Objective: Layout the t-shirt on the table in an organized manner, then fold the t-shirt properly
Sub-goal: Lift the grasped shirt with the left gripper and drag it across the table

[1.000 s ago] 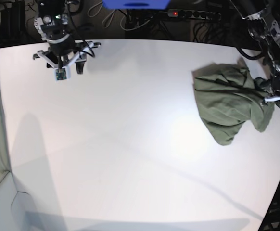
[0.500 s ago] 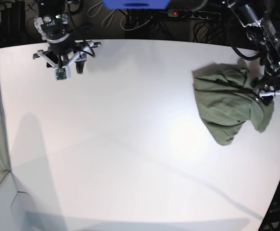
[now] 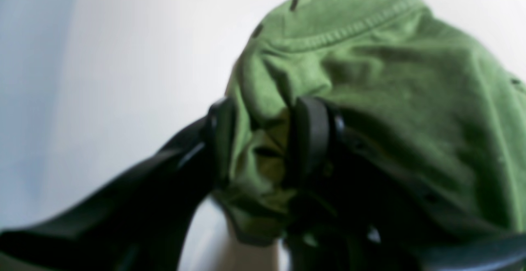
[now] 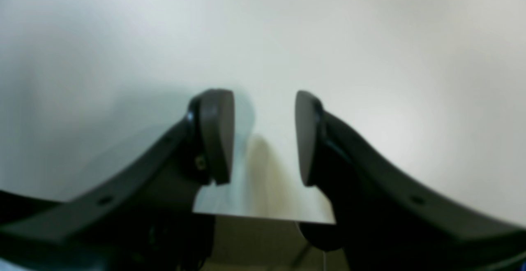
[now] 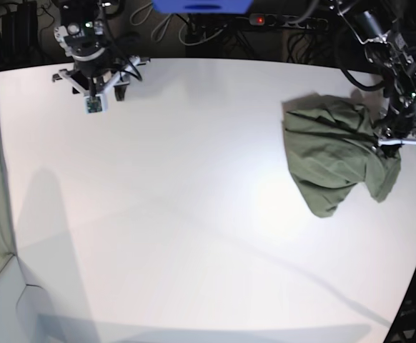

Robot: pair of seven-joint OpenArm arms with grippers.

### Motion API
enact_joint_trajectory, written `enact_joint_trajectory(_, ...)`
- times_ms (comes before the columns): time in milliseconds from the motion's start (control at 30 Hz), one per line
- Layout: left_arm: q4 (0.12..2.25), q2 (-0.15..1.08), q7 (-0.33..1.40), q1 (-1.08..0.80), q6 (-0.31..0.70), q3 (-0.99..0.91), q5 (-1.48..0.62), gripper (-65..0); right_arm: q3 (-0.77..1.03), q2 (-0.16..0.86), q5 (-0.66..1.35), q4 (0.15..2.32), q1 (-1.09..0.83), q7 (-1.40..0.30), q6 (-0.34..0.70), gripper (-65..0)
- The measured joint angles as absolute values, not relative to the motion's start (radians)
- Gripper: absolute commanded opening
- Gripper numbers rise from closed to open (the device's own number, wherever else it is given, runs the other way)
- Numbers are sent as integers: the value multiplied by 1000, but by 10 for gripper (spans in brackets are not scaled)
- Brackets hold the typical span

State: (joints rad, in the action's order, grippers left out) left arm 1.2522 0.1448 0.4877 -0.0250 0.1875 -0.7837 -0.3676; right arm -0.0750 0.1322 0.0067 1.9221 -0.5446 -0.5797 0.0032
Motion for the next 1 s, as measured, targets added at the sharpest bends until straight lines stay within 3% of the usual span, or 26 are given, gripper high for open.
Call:
enact_joint_trajectory(400,1359,136,493,-54,187,-783,-368,-416,-75,132,7,1922,-544,-579,3,-395)
enact_joint_trajectory(1000,1228,141,478,-5,187,-778,-361,-416,-75,133,7,1922,-544,-579,3,-395)
